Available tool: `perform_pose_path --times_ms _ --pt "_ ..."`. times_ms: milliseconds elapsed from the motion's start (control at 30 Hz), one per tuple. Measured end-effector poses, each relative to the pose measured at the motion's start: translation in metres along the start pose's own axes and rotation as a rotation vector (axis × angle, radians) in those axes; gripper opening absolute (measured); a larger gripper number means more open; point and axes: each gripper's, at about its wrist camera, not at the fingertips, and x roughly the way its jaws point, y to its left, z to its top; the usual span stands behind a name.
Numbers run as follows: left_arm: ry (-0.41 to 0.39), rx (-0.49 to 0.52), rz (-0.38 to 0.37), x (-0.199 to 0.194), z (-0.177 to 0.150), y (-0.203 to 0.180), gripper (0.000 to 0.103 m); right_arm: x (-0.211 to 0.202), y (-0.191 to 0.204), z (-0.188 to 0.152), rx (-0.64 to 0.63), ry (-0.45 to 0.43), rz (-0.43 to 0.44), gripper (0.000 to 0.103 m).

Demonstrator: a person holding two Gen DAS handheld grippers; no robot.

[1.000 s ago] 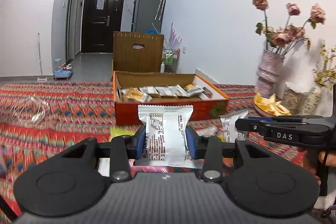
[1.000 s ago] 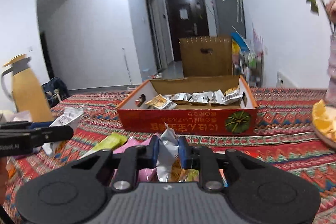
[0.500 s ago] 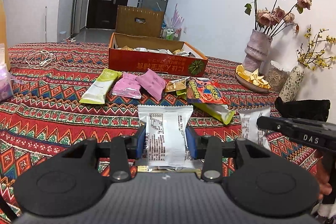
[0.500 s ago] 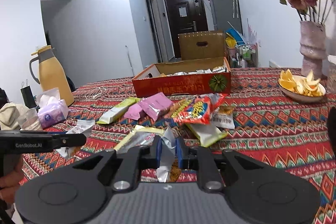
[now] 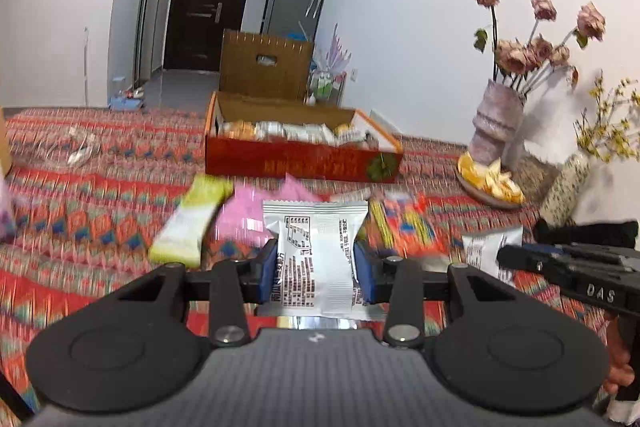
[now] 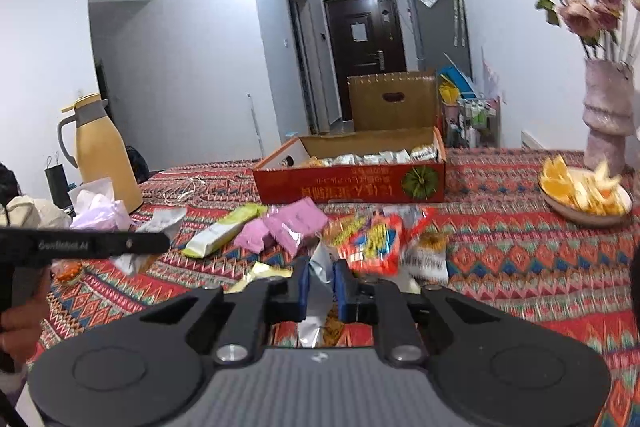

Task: Organize snacks
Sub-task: 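Carry both white packets over the cardboard box, then lower both packets into the box and open both tools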

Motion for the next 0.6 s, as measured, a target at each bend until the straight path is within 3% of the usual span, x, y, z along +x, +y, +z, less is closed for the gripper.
perform_pose_path --times_ms 333,600 --pt "-0.027 0.015 0.006 0.119 0.105 0.043 0.040 0.096 -0.020 0.096 -0.081 -0.053 0.051 0.012" --pt "0.079 -0.032 0.053 0.245 0.152 0.085 0.040 0.252 -0.042 0.163 -0.002 0.040 0.105 0.012"
